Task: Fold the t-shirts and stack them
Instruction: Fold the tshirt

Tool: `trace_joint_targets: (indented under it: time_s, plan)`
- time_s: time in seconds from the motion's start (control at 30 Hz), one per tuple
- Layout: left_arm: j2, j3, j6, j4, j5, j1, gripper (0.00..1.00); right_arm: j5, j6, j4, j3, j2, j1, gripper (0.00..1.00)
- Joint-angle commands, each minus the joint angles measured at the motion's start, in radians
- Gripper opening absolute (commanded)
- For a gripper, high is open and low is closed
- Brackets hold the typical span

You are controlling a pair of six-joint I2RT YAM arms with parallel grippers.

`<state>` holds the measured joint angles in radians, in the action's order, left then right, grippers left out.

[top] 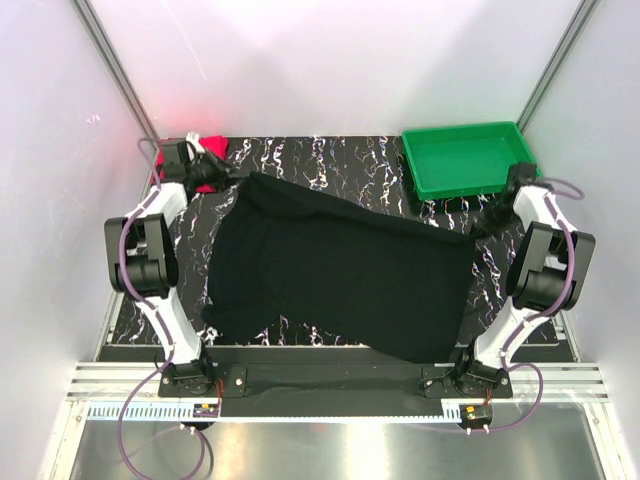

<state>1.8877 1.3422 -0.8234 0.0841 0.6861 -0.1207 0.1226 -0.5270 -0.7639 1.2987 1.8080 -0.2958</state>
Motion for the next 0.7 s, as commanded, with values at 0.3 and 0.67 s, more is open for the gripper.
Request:
trace_joint_targets:
  time_s: [0.3,0.67]
  plan:
    - [0.278,0.351,-0.289,-0.507,0.029,0.087,0.0,-0.008,-0.002,0.028,0.358,0.214,-0.017,0.02]
    - [0.439,0.463,-0.39,-0.698,-0.017,0.104,0.0,-0.023,0.001,0.037,0.419,0.267,-0.065,0.01]
